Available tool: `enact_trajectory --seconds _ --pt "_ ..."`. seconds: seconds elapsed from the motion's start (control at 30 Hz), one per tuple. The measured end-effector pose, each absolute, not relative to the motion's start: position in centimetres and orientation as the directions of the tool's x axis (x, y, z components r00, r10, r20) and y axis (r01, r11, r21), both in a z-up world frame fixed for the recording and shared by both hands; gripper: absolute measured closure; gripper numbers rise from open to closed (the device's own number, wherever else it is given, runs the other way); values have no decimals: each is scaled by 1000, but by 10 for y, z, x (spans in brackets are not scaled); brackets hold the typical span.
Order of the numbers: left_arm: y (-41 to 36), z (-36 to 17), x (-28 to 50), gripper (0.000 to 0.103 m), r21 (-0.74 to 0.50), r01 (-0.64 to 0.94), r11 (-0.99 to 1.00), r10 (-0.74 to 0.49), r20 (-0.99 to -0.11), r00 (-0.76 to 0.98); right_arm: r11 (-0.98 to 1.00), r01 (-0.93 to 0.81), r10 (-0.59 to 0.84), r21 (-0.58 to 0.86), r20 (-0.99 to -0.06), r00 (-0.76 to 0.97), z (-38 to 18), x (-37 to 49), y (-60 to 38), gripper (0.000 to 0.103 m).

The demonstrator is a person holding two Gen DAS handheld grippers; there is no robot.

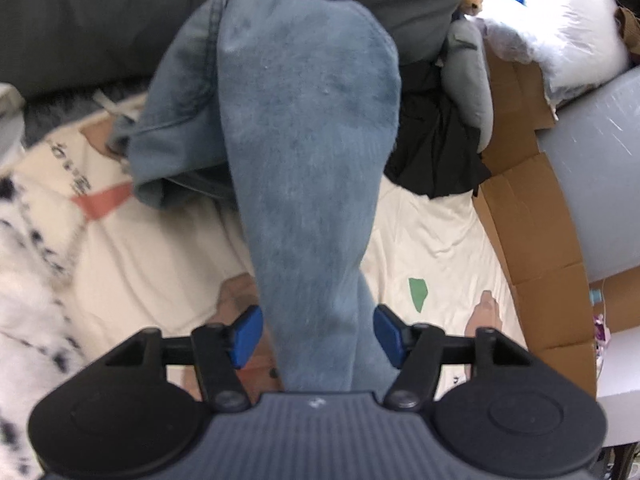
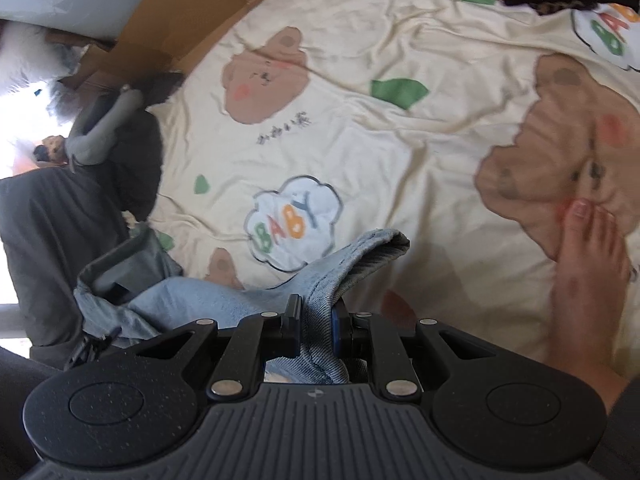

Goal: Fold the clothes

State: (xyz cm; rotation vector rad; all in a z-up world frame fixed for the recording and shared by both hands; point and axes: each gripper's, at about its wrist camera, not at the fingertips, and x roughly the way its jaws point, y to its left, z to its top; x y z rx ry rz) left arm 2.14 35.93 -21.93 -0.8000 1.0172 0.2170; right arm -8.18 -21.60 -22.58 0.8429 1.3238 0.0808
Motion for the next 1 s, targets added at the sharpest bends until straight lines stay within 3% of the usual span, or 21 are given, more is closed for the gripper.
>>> enact_trajectory --seconds 0.07,0.1,0.17,0.2,1.0 --pt "355 -230 28 37 -493 -512 703 -202 -829 522 714 411 495 566 -824 275 -228 -87 -219 91" --pt "353 -236 30 42 -493 -513 702 -212 -833 511 715 418 491 560 -828 271 -229 -89 -220 91" --pt "351 -248 35 77 -493 -517 700 -232 -841 488 718 428 482 549 -836 263 -230 -91 -221 91" --pt "349 -248 36 103 -492 -514 702 -236 -843 484 718 432 480 546 -838 260 -231 -92 -222 91" --pt "311 -126 74 103 -579 -239 779 -340 -712 614 678 545 483 493 -858 174 -219 -113 -237 90"
